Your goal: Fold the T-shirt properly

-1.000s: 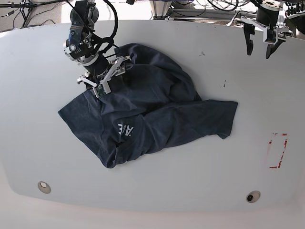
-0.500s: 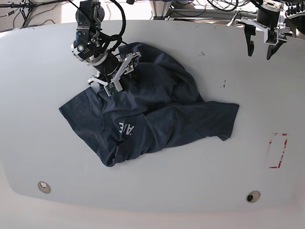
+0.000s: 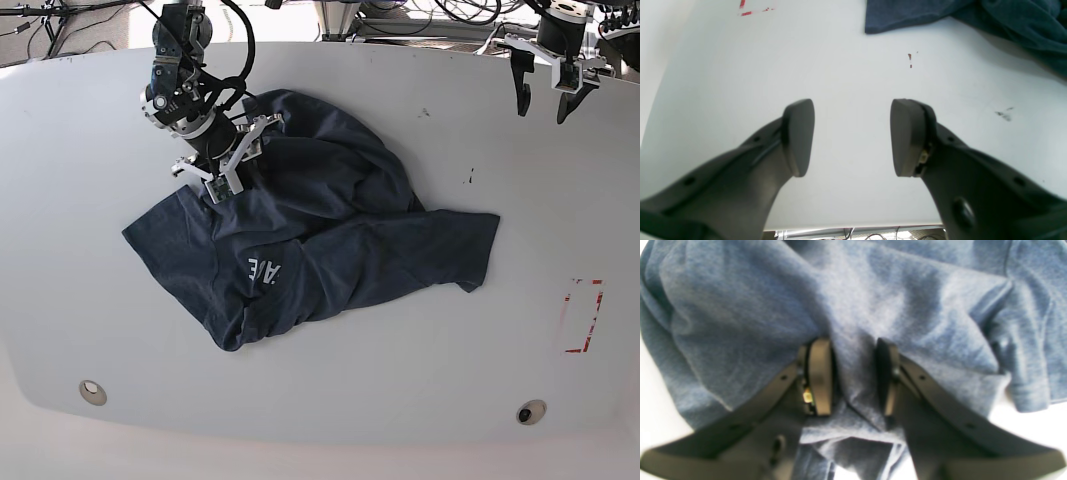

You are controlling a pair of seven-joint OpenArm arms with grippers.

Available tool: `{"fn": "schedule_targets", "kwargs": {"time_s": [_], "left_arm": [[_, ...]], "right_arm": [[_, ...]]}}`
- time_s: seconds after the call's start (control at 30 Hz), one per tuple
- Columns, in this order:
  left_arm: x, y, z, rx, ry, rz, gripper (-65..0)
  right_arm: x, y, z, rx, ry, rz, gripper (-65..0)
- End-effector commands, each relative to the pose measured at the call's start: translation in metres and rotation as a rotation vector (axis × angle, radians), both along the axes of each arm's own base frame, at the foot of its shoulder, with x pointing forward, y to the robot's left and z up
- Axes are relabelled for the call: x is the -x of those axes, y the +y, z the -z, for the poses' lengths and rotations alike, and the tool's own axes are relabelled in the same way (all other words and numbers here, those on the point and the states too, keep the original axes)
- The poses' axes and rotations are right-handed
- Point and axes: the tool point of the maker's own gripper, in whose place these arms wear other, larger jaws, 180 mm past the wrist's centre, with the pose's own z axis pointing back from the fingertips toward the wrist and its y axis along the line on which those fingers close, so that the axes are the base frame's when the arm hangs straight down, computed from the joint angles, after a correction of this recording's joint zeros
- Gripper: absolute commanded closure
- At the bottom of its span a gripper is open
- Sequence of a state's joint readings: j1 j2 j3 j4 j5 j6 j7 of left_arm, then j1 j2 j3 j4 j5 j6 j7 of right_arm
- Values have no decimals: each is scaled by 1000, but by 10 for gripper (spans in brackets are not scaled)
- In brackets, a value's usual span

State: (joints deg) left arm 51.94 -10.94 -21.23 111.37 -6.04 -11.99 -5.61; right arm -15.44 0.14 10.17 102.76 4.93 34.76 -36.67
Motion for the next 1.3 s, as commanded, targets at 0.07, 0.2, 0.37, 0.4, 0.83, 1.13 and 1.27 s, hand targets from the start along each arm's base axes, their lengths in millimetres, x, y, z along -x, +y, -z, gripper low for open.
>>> {"fn": "schedule_targets", "kwargs": {"time_s": [0.07, 0.2, 0.37, 0.4, 0.83, 1.13, 1.27], "left_arm": [[-1, 1, -9, -9, -28, 9, -337], [-3, 0, -10, -6, -37, 10, -335], [-4, 1, -10, -7, -41, 10, -335], [-5, 1, -11, -6, -41, 11, -335], [-11, 0, -13, -10, -51, 16, -332], [-13, -1, -15, -11, -61, 16, -333], [-9, 0, -12, -11, -41, 14, -333]], "right_arm": [[-7, 2, -12, -19, -46, -7, -128], [-8, 7, -19, -20, -66, -21, -51], [-6, 8, -26, -14, -85, -26, -19], [-6, 9, -29, -13, -91, -28, -19], [-3, 9, -84, 59, -207, -54, -28], [-6, 7, -94, 84, -226, -56, -24], [-5, 7, -98, 85, -242, -63, -15]]}}
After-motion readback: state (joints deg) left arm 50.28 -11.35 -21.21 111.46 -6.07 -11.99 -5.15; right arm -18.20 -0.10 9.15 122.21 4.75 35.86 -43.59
